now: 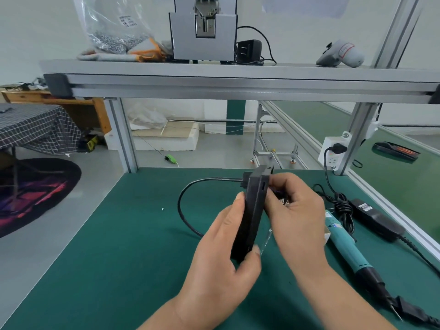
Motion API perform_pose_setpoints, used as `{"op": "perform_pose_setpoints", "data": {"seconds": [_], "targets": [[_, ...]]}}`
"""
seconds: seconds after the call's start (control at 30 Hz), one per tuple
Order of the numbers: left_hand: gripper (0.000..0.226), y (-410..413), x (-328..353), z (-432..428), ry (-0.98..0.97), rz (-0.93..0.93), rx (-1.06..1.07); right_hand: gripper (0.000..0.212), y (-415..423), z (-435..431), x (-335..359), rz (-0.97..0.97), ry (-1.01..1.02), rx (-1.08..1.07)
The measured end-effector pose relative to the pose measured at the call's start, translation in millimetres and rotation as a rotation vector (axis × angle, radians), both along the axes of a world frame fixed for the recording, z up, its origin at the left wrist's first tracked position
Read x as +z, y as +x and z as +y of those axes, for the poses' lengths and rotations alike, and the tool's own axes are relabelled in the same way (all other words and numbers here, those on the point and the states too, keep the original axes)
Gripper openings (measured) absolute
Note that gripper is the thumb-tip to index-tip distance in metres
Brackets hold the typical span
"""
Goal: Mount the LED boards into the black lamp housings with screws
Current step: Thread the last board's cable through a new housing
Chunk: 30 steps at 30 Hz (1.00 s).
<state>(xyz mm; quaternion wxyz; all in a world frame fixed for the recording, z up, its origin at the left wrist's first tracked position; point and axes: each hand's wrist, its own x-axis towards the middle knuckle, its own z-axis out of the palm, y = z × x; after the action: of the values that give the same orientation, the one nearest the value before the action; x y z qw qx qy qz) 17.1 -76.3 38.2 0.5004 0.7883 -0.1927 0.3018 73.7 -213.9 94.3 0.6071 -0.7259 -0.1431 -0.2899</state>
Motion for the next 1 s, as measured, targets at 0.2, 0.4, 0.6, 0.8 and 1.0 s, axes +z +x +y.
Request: {"op": "perform_pose_setpoints", "data": {"seconds": [0.2, 0.4, 0.6, 0.8, 1.0], "targets": [[0.089, -1, 2, 0, 0.026, 0.034, 0.000, 0.018, -7, 1, 3, -0.044, -0.046, 0.065], [0.090, -5, 4, 0, -0.002, 0.107, 0.011, 0.016, -2, -2, 3, -0.045, -0.079, 0.051], [0.090, -5, 4, 1, -0.200, 0.199, 0.060, 0.011, 7, 0, 1, -0.035, -0.258, -0.012], [0.081, -4, 9, 0, -0.335, 0.204, 0.062, 0.019, 3, -2, 1, -0.062, -0.211, -0.016], [0.076, -4, 8, -1, -0.354, 0.216, 0.034, 0.016, 3, 4, -2, -0.072, -0.238, -0.001]]}}
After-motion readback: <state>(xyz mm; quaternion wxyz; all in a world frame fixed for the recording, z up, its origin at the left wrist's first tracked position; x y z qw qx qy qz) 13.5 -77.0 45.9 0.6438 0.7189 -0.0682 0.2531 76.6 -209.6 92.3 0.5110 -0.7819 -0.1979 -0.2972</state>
